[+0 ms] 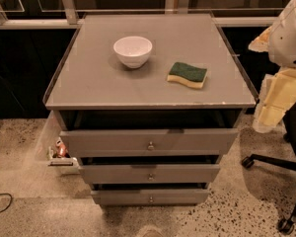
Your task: Open top drawer
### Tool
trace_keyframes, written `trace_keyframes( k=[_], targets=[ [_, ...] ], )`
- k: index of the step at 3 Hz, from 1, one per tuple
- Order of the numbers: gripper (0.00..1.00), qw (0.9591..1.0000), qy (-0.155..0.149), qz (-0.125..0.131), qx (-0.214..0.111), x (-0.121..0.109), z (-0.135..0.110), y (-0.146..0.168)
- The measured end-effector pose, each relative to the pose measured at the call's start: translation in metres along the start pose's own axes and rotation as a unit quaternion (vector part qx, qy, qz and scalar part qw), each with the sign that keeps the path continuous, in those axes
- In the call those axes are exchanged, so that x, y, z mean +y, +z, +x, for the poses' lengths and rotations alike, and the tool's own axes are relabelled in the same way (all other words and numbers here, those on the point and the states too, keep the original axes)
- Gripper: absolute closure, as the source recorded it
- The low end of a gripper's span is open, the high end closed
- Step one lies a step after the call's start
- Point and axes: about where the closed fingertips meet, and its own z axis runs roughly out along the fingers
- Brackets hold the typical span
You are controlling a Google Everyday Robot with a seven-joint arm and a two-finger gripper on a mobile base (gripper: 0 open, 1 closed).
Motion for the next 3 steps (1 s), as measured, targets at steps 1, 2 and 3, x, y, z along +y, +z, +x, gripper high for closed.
trace_keyframes(
  k=[1,2,3],
  targets=[
    [0.00,1.0000,0.000,0.000,0.000,0.000,0.000,0.000],
    [0.00,1.0000,-0.005,-0.003,-0.002,0.004,0.000,0.006],
    [0.00,0.9995,-0.019,-0.022,-0.009,0.023,0.005,0.036]
  ],
)
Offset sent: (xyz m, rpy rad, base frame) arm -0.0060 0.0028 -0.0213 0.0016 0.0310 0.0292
